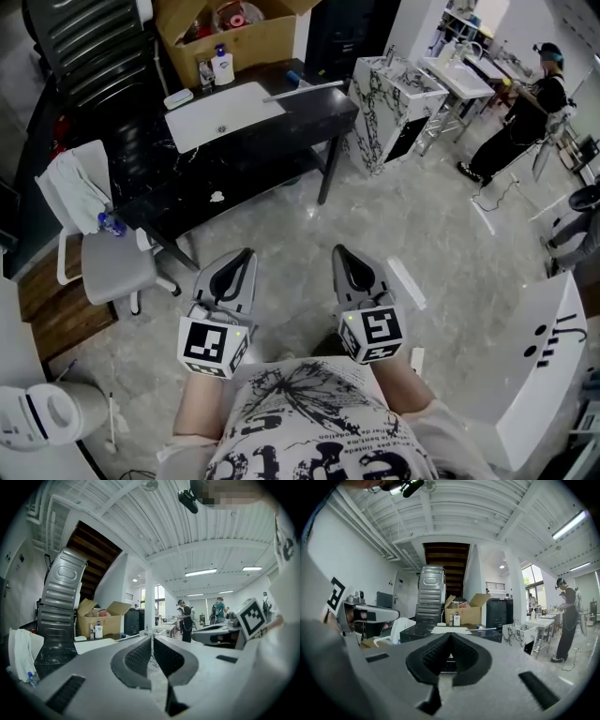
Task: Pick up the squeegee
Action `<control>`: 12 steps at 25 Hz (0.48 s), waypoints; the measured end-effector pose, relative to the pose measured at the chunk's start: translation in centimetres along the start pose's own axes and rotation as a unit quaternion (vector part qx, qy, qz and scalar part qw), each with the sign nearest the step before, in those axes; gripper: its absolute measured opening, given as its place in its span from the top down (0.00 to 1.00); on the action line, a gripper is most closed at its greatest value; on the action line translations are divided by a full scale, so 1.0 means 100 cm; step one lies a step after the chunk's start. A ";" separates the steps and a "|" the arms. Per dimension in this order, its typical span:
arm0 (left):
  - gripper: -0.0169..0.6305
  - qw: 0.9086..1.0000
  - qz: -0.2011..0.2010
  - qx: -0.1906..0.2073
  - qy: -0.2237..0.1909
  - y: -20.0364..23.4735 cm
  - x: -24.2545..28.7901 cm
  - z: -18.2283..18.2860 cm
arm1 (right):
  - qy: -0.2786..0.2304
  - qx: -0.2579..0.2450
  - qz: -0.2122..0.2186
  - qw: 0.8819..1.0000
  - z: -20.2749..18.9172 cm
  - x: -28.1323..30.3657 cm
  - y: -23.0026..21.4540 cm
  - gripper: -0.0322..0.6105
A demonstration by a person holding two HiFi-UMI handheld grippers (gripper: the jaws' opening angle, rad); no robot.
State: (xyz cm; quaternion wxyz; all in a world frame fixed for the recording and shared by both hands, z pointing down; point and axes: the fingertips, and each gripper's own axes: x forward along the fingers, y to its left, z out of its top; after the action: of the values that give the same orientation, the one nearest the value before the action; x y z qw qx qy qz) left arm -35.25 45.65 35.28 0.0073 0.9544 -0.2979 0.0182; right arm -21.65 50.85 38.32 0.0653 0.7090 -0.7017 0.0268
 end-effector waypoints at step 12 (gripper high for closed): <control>0.95 0.997 0.067 -0.017 0.039 0.040 0.104 -0.035 | 0.026 -0.001 0.062 0.998 -0.021 0.111 -0.069 0.96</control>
State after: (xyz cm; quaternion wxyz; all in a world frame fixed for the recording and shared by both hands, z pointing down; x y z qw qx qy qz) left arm -29.14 36.54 39.21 0.0335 0.9305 -0.3612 0.0505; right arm -14.53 40.22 41.49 0.0827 0.6633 -0.7421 0.0487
